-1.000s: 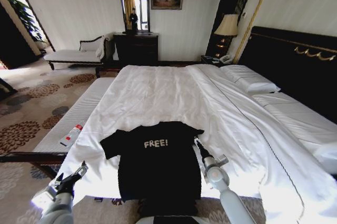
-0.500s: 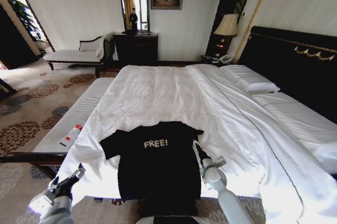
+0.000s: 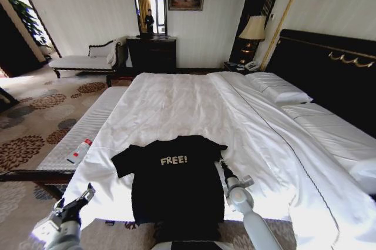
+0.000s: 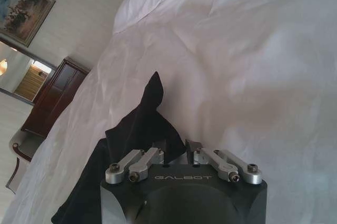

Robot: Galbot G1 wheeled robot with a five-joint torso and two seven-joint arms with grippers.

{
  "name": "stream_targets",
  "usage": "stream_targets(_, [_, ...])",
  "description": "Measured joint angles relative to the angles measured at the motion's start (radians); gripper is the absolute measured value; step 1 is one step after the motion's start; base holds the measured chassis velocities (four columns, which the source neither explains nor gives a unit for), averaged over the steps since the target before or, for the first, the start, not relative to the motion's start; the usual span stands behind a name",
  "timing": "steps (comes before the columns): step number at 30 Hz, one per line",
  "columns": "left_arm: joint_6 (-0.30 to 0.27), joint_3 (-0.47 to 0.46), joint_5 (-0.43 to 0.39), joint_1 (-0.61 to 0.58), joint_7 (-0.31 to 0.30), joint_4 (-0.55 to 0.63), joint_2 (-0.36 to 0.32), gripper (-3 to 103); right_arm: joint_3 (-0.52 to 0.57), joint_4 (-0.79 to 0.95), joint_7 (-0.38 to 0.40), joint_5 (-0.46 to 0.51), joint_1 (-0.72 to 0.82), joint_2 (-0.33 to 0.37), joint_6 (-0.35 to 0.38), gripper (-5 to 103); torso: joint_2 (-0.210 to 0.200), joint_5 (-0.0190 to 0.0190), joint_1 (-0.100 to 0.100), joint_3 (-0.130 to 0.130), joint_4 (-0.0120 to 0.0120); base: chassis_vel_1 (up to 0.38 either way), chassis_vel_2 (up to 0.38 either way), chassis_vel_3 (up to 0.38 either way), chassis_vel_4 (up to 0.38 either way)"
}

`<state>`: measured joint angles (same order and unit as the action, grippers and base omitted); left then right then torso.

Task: Fold the clothes on the bed.

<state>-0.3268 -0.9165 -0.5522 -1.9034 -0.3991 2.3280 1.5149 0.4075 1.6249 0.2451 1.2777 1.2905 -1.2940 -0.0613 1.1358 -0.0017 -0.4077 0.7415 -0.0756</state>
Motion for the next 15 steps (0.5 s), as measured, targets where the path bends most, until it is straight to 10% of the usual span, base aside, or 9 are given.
stream_targets(4, [0.006, 0.015, 0.017, -0.004, -0.001, 0.000, 0.008, 100, 0.004, 0.017, -0.001, -0.006, 0.020, -0.001, -0.004, 3, 0.000, 0.0000, 0.000, 0.000, 0.0000, 0.000, 0.000, 0.000, 0.000])
stream_targets(15, [0.007, 0.022, 0.024, 0.001, -0.005, 0.001, 0.011, 100, 0.011, 0.103, -0.012, -0.026, 0.084, -0.011, -0.021, 0, 0.000, -0.0002, 0.000, 0.000, 0.0000, 0.000, 0.000, 0.000, 0.000])
